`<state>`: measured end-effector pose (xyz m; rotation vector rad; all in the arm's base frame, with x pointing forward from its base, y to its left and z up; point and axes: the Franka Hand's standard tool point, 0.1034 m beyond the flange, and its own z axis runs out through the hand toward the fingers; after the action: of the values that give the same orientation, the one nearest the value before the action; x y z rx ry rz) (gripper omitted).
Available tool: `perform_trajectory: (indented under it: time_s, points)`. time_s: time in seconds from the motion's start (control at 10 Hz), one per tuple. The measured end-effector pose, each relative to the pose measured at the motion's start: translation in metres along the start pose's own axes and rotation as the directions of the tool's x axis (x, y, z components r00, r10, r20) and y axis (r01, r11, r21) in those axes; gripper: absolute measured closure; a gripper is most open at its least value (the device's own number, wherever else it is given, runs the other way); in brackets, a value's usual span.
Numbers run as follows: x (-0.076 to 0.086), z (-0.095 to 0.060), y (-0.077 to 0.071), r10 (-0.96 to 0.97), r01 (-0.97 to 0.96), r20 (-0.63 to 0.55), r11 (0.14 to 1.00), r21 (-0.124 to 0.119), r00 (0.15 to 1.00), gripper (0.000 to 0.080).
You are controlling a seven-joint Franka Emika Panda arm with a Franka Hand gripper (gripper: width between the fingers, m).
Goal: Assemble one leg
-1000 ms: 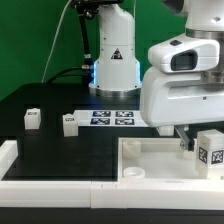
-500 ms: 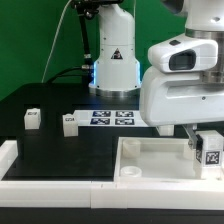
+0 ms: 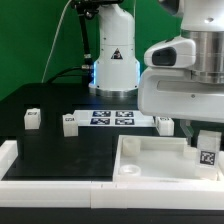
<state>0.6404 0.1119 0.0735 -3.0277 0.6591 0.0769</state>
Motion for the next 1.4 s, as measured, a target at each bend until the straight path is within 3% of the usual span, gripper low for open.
perform_trajectory:
  time_s: [0.3,0.6,0.7,0.8,0.9,1.0,1.4]
  points:
    - [0.004,-0.002,0.015,0.260,-0.261,-0.025,0.965,-0.033,0.965,0.0501]
    - [0.009,-0.003,0.028,0.382,-0.385,-0.046,0.921,-0.057,0.923,0.0491]
    - [0.009,-0.003,0.027,0.380,-0.382,-0.044,0.922,-0.056,0.924,0.0433]
    - [0.008,-0.003,0.027,0.380,-0.382,-0.044,0.923,-0.055,0.924,0.0433]
    - [0.008,-0.003,0.027,0.380,-0.382,-0.044,0.923,-0.055,0.924,0.0237]
    - [0.008,-0.003,0.027,0.380,-0.382,-0.044,0.923,-0.055,0.924,0.0174]
    - [0.008,-0.003,0.027,0.380,-0.382,-0.043,0.923,-0.055,0.924,0.0151]
